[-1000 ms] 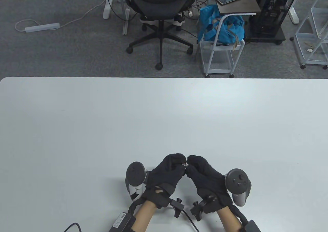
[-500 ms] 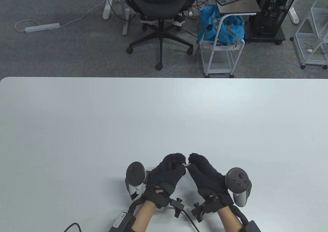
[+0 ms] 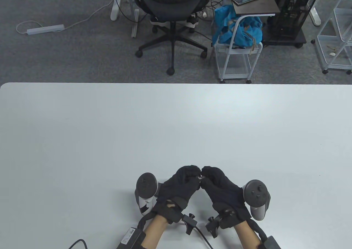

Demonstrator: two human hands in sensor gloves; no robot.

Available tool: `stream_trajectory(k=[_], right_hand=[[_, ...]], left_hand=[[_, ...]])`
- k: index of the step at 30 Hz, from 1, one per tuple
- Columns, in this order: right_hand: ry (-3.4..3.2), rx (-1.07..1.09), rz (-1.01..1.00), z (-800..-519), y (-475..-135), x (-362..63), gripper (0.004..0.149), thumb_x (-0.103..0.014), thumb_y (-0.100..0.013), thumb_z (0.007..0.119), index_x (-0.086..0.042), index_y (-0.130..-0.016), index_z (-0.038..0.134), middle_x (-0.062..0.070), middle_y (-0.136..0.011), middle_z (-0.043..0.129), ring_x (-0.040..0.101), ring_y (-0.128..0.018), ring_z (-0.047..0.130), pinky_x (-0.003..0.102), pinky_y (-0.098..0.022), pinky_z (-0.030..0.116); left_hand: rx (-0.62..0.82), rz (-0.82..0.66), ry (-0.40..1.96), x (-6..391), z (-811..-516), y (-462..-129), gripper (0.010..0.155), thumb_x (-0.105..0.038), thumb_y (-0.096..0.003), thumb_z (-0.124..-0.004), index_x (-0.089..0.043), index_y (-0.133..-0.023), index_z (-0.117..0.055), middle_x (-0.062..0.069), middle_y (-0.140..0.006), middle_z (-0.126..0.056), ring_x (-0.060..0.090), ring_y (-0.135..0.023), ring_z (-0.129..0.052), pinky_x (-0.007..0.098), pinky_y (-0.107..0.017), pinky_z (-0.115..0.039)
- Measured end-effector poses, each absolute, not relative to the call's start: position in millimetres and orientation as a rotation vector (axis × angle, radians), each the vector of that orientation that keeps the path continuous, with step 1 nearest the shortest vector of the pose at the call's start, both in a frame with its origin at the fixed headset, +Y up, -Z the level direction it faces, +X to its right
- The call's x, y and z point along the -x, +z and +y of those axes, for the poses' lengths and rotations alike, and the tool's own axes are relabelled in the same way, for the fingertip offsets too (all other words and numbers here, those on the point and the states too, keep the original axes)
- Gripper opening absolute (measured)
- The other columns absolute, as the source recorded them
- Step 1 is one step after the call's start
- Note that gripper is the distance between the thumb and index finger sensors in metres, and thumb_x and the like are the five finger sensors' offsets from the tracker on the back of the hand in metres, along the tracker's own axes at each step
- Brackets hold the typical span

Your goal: Unscrew nut from screw

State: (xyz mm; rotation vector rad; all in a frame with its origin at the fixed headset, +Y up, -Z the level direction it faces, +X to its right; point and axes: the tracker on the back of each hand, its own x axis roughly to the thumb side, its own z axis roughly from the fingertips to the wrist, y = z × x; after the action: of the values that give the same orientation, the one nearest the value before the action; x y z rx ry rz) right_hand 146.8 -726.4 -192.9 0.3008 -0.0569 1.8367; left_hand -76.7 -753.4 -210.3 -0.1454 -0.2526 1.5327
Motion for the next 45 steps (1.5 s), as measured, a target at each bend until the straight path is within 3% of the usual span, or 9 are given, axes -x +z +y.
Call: stream_trajectory(k=[4, 8, 11, 13, 16, 21, 30, 40, 45], right_hand=[[1.799, -0.316, -0.030, -724.1, -192.5, -146.6, 0.047, -0.029, -0.054, 0.079, -0.023, -0.100, 0.069, 0.016, -0.098, 0.071, 0.042, -0.084, 0.077, 0.066, -0.064, 0.063], [1.788, -0.297, -0.035, -727.1, -192.0, -146.3, 0.059, -0.041, -0.055, 0.076, -0.016, -0.106, 0.061, 0.020, -0.102, 0.065, 0.045, -0.086, 0.072, 0.068, -0.064, 0.060], [1.823, -0.195, -0.016, -732.7, -191.0, -147.6, 0.068, -0.053, -0.056, 0.069, -0.009, -0.108, 0.058, 0.025, -0.099, 0.069, 0.049, -0.083, 0.074, 0.070, -0.060, 0.061], [1.836, -0.193, 0.010, -735.6, -192.4, -148.8, 0.066, -0.054, -0.056, 0.067, -0.006, -0.102, 0.066, 0.022, -0.087, 0.082, 0.047, -0.072, 0.084, 0.069, -0.057, 0.065], [1.811, -0.176, -0.010, -734.0, -191.7, -148.0, 0.056, -0.047, -0.056, 0.070, -0.007, -0.093, 0.074, 0.013, -0.074, 0.090, 0.040, -0.062, 0.090, 0.066, -0.055, 0.070], [1.825, -0.201, -0.075, -728.4, -191.5, -149.4, 0.051, -0.039, -0.054, 0.075, -0.007, -0.093, 0.073, 0.010, -0.070, 0.091, 0.033, -0.056, 0.093, 0.061, -0.054, 0.076], [1.727, -0.276, -0.004, -725.4, -191.8, -149.7, 0.050, -0.031, -0.055, 0.079, -0.023, -0.102, 0.067, 0.015, -0.096, 0.073, 0.042, -0.083, 0.077, 0.067, -0.064, 0.062], [1.768, -0.225, 0.091, -734.1, -191.5, -149.8, 0.078, -0.056, -0.056, 0.070, -0.010, -0.114, 0.047, 0.025, -0.102, 0.065, 0.051, -0.086, 0.070, 0.072, -0.062, 0.057], [1.789, -0.187, 0.091, -734.7, -191.6, -150.5, 0.073, -0.057, -0.056, 0.069, -0.006, -0.107, 0.059, 0.021, -0.088, 0.081, 0.048, -0.073, 0.082, 0.070, -0.057, 0.064]], left_hand=[[0.135, -0.239, 1.543, 76.8, -753.2, -209.9, 0.048, -0.037, -0.0490, -0.086, -0.023, -0.094, -0.077, 0.014, -0.085, -0.089, 0.027, -0.059, -0.097, 0.058, -0.054, -0.080], [0.124, -0.246, 1.543, 75.9, -752.0, -209.6, 0.048, -0.037, -0.0487, -0.086, -0.023, -0.094, -0.078, 0.014, -0.085, -0.089, 0.027, -0.059, -0.097, 0.058, -0.054, -0.080], [0.116, -0.249, 1.537, 75.6, -751.6, -209.1, 0.048, -0.037, -0.0486, -0.086, -0.023, -0.094, -0.078, 0.014, -0.085, -0.089, 0.027, -0.059, -0.097, 0.058, -0.054, -0.080], [0.112, -0.254, 1.536, 75.7, -751.5, -208.9, 0.048, -0.037, -0.0486, -0.086, -0.023, -0.094, -0.078, 0.014, -0.085, -0.089, 0.026, -0.059, -0.097, 0.058, -0.054, -0.080], [0.108, -0.248, 1.527, 75.6, -752.2, -208.4, 0.048, -0.037, -0.0487, -0.086, -0.024, -0.094, -0.078, 0.014, -0.086, -0.089, 0.027, -0.059, -0.096, 0.058, -0.055, -0.080], [0.116, -0.268, 1.506, 74.1, -753.7, -208.4, 0.049, -0.038, -0.0493, -0.086, -0.023, -0.095, -0.078, 0.014, -0.086, -0.089, 0.027, -0.059, -0.096, 0.059, -0.054, -0.079], [0.103, -0.245, 1.540, 75.9, -753.1, -207.9, 0.048, -0.038, -0.0488, -0.086, -0.023, -0.094, -0.078, 0.014, -0.084, -0.090, 0.026, -0.058, -0.097, 0.058, -0.054, -0.080], [0.090, -0.260, 1.537, 76.0, -751.0, -206.7, 0.048, -0.037, -0.0486, -0.086, -0.023, -0.094, -0.078, 0.014, -0.086, -0.089, 0.027, -0.059, -0.096, 0.058, -0.055, -0.080], [0.080, -0.282, 1.521, 74.2, -749.6, -206.1, 0.048, -0.037, -0.0485, -0.086, -0.024, -0.094, -0.078, 0.014, -0.086, -0.089, 0.027, -0.059, -0.096, 0.058, -0.055, -0.079]])
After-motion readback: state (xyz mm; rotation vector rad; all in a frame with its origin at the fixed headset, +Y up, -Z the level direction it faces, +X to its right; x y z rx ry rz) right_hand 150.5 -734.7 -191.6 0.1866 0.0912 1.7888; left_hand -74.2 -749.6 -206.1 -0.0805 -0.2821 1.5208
